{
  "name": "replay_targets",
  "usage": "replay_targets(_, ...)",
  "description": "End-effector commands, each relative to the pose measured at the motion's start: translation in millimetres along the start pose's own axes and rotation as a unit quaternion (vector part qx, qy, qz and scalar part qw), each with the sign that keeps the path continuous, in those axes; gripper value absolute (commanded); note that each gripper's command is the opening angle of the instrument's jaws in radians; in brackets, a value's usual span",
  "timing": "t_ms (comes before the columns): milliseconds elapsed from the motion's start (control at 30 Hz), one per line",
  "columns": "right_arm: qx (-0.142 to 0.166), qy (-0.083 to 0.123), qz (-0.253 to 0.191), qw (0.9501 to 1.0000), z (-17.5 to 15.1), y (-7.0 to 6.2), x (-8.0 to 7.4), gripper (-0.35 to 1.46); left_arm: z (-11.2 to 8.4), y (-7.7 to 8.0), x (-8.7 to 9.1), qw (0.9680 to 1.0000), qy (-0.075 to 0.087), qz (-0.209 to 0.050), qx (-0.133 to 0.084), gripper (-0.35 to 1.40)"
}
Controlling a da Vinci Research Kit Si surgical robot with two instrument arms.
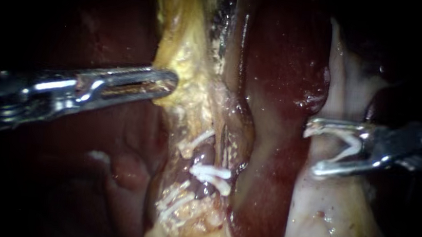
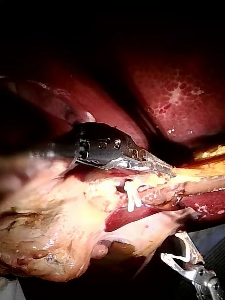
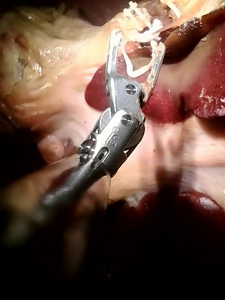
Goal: Clipping third clip right tube
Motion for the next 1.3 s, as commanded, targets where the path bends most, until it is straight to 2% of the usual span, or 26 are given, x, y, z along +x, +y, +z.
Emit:
replay_targets(33, 0.001, -0.004, 0.007, 1.0000, 0.9, 0.3, -0.6, 0.59, -0.5, -0.1, -0.2, 1.0000, -0.004, -0.002, -0.002, -0.35)
replay_targets(167, -0.003, -0.006, 0.036, 0.9993, 4.0, 2.2, -2.4, 0.58, -2.0, -0.9, -0.5, 0.9999, -0.010, -0.005, 0.000, -0.35)
replay_targets(333, -0.011, -0.010, 0.059, 0.9981, 5.9, 4.3, -2.9, 0.58, -2.7, -2.1, -0.6, 0.9999, -0.014, -0.008, -0.001, -0.35)
replay_targets(467, -0.015, -0.012, 0.073, 0.9971, 6.6, 5.2, -3.2, 0.56, -3.1, -2.6, -0.8, 0.9998, -0.016, -0.009, -0.001, -0.35)
replay_targets(833, -0.008, -0.014, 0.088, 0.9960, 9.2, 6.2, -3.9, 0.55, -3.8, -2.6, -1.0, 0.9998, -0.017, -0.007, 0.001, -0.35)
replay_targets(1000, -0.005, -0.015, 0.090, 0.9958, 10.3, 6.8, -4.7, 0.55, -3.8, -2.6, -1.0, 0.9998, -0.017, -0.007, 0.001, -0.35)
replay_targets(1300, 0.006, -0.019, 0.091, 0.9956, 13.2, 7.2, -5.3, 0.55, -3.7, -2.7, -1.0, 0.9998, -0.017, -0.007, 0.001, -0.35)
